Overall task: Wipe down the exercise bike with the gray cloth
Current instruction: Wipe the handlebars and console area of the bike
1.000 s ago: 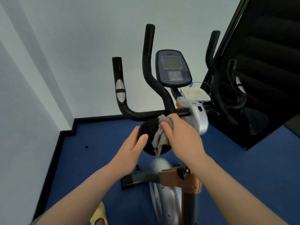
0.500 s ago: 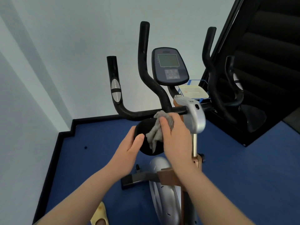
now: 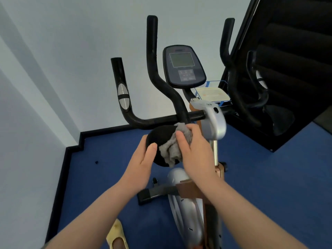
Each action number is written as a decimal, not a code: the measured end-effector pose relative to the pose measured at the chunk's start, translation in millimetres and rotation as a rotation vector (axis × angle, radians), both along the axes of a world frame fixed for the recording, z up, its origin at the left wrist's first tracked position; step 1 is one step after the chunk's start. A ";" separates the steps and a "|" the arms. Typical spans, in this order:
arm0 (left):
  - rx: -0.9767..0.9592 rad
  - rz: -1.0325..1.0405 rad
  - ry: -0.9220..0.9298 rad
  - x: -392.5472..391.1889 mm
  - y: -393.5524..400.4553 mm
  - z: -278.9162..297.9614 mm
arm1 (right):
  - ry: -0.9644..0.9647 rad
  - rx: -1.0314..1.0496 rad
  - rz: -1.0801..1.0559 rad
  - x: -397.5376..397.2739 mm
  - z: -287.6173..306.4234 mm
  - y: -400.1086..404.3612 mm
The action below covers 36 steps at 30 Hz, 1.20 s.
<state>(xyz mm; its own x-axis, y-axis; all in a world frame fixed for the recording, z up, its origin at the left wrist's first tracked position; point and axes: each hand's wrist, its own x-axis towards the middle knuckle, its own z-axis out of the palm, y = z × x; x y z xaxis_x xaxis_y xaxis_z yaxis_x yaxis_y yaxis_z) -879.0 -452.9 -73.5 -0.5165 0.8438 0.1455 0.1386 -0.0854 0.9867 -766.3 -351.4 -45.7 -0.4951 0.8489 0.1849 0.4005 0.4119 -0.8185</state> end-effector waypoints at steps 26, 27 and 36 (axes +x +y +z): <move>0.048 0.065 0.015 7.7 3.7 -2.4 | 0.306 -0.114 -0.103 -2.5 -29.4 -41.3; 0.045 0.063 0.015 7.2 3.7 -2.4 | 0.249 -0.098 -0.081 0.0 -28.2 -33.3; 0.018 0.077 0.016 7.0 1.3 -0.8 | 0.339 -0.210 -0.071 -2.9 -34.8 -40.5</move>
